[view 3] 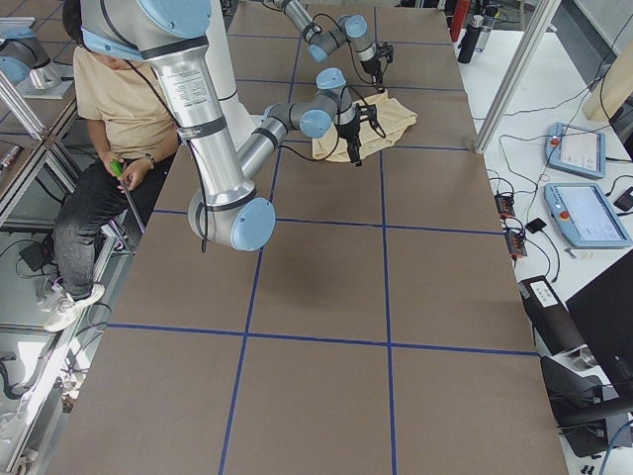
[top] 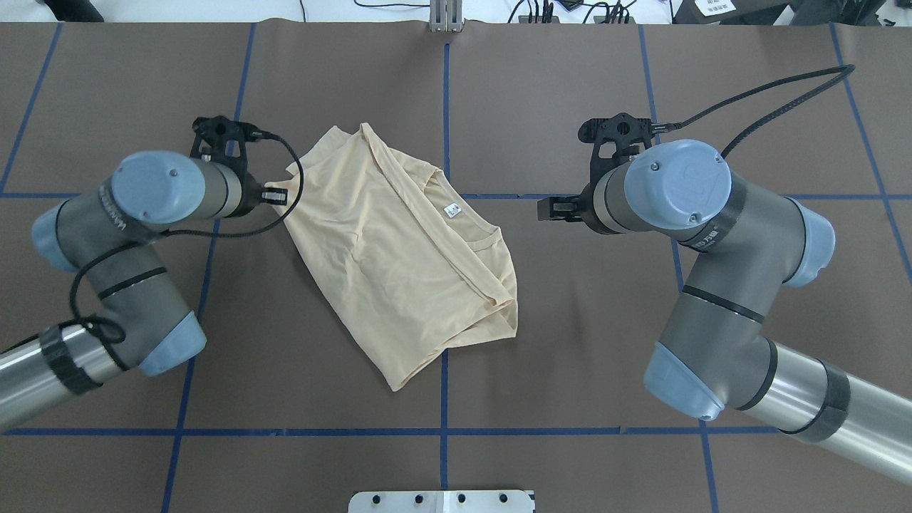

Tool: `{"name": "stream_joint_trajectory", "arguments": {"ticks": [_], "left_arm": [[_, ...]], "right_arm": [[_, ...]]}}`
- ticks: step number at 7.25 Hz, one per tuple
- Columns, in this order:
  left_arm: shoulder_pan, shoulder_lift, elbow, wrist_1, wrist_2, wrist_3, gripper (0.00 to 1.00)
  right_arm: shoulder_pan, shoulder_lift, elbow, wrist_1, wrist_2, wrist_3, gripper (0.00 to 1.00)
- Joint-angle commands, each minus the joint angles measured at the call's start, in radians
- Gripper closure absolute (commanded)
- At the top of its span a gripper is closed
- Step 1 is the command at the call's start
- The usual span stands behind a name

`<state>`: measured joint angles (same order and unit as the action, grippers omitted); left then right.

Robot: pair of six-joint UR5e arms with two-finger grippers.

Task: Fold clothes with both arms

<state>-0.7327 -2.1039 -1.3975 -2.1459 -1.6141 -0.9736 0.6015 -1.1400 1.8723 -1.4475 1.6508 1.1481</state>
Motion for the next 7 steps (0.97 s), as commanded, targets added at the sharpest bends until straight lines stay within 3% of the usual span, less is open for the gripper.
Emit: {"name": "stream_joint_trajectory", "arguments": {"ticks": [1, 3, 4, 5, 6, 7], "left_arm": [[-0.057, -0.219, 0.301, -0.161, -0.007, 0.009, 1.0], [-0.062, -0.257, 0.331, -0.163, -0.009, 0.009, 1.0], [-0.066, -0.252, 0.331, -0.164, -0.009, 0.01, 0.89], [-0.066, -0.223, 0.324, -0.183, -0.009, 0.013, 0.01], [-0.079, -0.202, 0.318, -0.272, -0.019, 0.038, 0.0], [-0.111, -0.174, 0.308, -0.287, -0.117, 0.082, 0.0]], "right_arm": [[-0.005, 0.0, 0.002, 0.001, -0.002, 0.001, 0.0], [-0.014, 0.005, 0.001, 0.001, -0.003, 0.002, 0.0], [-0.031, 0.014, -0.004, 0.001, -0.006, 0.015, 0.0], [-0.057, 0.04, -0.015, 0.001, -0.011, 0.063, 0.0], [-0.074, 0.066, -0.021, -0.002, -0.017, 0.118, 0.01], [-0.1, 0.115, -0.066, -0.005, -0.051, 0.181, 0.02]]}}
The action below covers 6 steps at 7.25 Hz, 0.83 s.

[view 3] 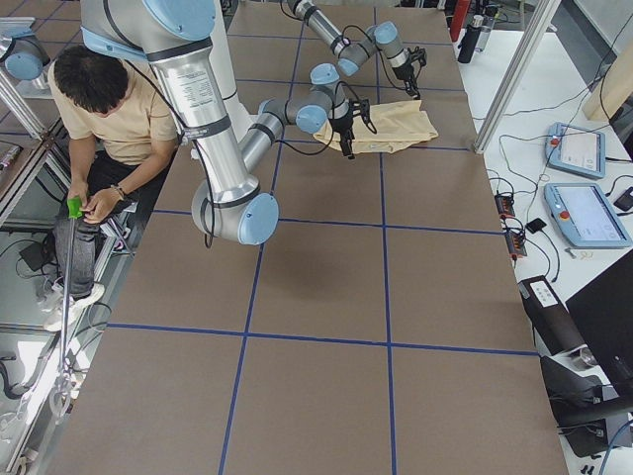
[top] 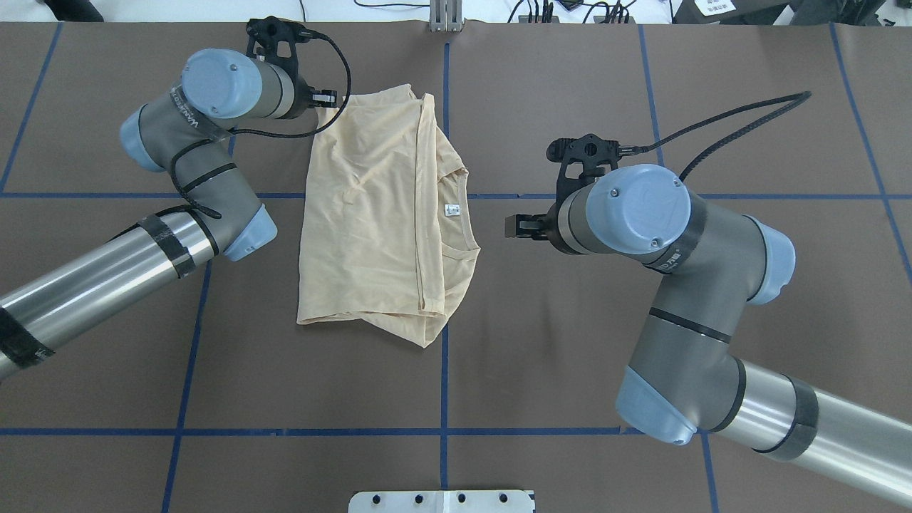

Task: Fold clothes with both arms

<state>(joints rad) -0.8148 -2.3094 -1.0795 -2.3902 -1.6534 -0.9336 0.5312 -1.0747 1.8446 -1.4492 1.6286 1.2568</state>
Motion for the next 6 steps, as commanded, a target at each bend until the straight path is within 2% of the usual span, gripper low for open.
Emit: {"name": "stream_joint_trajectory", "arguments": {"ticks": [1, 2, 4, 5, 6], "left_arm": [[-0.036, 0.097, -0.078, -0.047, -0.106, 0.062, 0.0], [-0.037, 0.138, -0.13, -0.046, -0.108, 0.061, 0.0], [-0.037, 0.146, -0.137, -0.046, -0.106, 0.049, 0.0], [-0.037, 0.146, -0.137, -0.046, -0.106, 0.049, 0.0], [-0.035, 0.146, -0.137, -0.046, -0.106, 0.049, 0.0]], "right_arm": [[-0.058, 0.147, -0.152, -0.003, -0.071, 0.141, 0.04], [-0.08, 0.229, -0.257, -0.002, -0.101, 0.191, 0.08], [-0.106, 0.233, -0.313, 0.059, -0.142, 0.199, 0.29], [-0.106, 0.24, -0.35, 0.099, -0.142, 0.199, 0.36], [-0.106, 0.24, -0.354, 0.099, -0.142, 0.194, 0.39]]}}
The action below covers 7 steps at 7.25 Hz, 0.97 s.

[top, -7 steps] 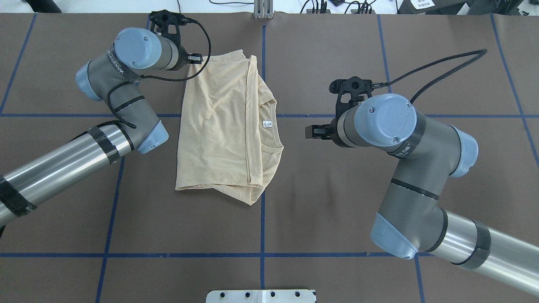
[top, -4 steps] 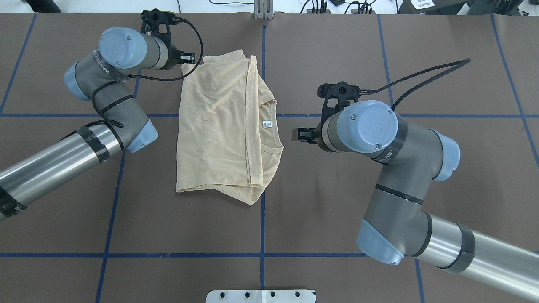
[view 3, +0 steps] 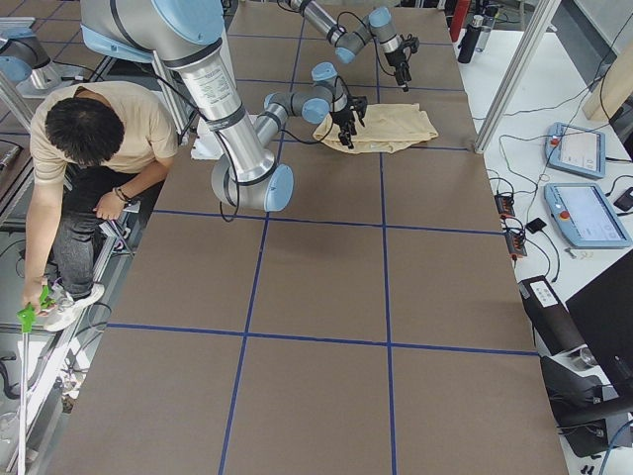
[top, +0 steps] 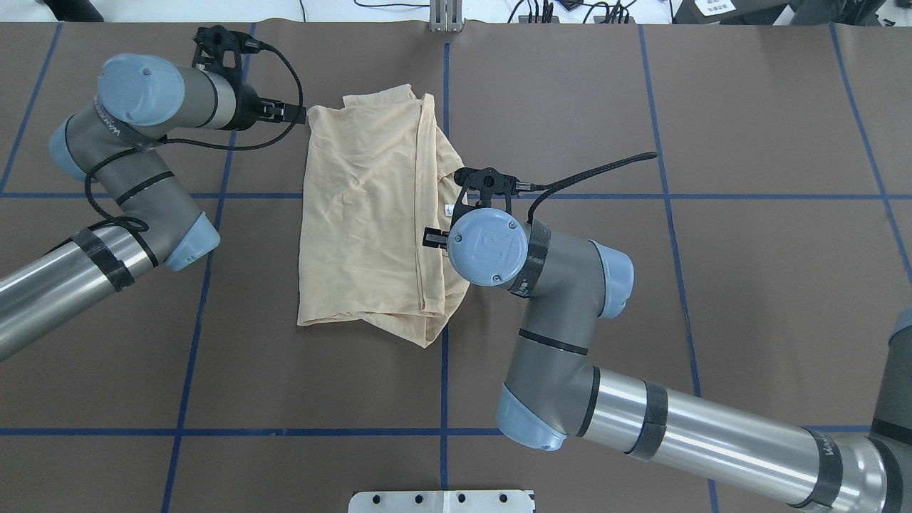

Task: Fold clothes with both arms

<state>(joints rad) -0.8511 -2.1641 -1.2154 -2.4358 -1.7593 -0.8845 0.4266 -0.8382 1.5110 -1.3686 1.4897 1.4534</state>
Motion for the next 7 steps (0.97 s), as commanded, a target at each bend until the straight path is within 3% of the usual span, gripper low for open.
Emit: {"name": "stream_joint_trajectory", "arguments": {"ticks": [1, 5, 6, 7], "left_arm": [[0.004, 0.001, -0.001, 0.0, 0.0, -0.004, 0.0], [0.007, 0.007, 0.001, -0.002, 0.003, -0.002, 0.0], [0.007, 0.007, 0.001, -0.002, 0.001, -0.002, 0.0], [0.007, 0.007, -0.001, -0.002, 0.003, -0.002, 0.0]], "right_arm": [[-0.002, 0.002, -0.021, 0.019, -0.006, -0.005, 0.41], [-0.012, -0.002, -0.045, 0.019, -0.014, -0.013, 0.47], [-0.014, -0.001, -0.046, 0.019, -0.014, -0.013, 0.55], [-0.018, -0.005, -0.045, 0.019, -0.015, -0.013, 0.76]]}}
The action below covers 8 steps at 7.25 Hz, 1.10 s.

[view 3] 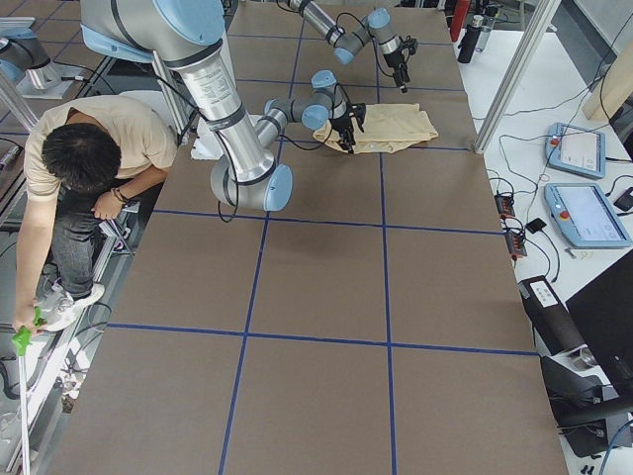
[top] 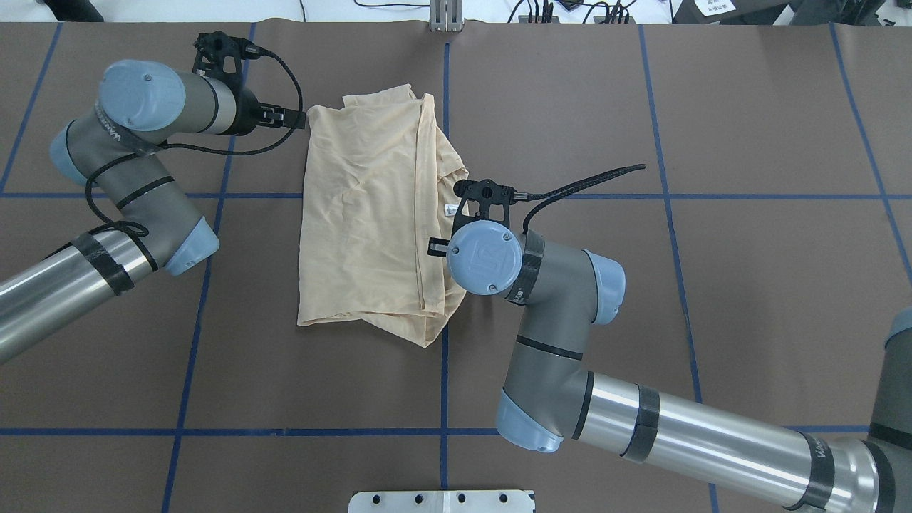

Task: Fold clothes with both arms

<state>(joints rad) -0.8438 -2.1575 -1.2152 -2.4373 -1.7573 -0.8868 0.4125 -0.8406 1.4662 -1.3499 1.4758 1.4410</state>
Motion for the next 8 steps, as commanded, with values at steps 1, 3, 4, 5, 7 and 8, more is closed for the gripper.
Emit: {"name": "stream_joint_trajectory", "arguments": {"ticks": [1, 3, 4, 5, 7, 8], "left_arm": [[0.0, 0.001, 0.0, 0.0, 0.001, 0.0, 0.0], [0.0, 0.001, -0.001, 0.0, -0.001, 0.0, 0.0], [0.0, 0.001, -0.001, 0.0, 0.001, 0.0, 0.0], [0.0, 0.001, -0.001, 0.0, 0.001, 0.0, 0.0], [0.0, 0.001, -0.001, 0.0, 0.001, -0.004, 0.0], [0.0, 0.001, -0.001, 0.0, 0.001, -0.004, 0.0]], "right_arm": [[-0.009, -0.006, -0.001, 0.0, -0.02, -0.019, 0.98], [-0.008, -0.011, 0.008, 0.0, -0.019, -0.077, 1.0], [-0.008, -0.034, 0.044, 0.0, -0.009, -0.077, 1.0], [-0.008, -0.108, 0.139, -0.002, -0.008, -0.092, 1.0], [-0.049, -0.251, 0.3, -0.002, -0.018, -0.094, 1.0], [-0.075, -0.283, 0.357, -0.005, -0.023, -0.094, 1.0]]}}
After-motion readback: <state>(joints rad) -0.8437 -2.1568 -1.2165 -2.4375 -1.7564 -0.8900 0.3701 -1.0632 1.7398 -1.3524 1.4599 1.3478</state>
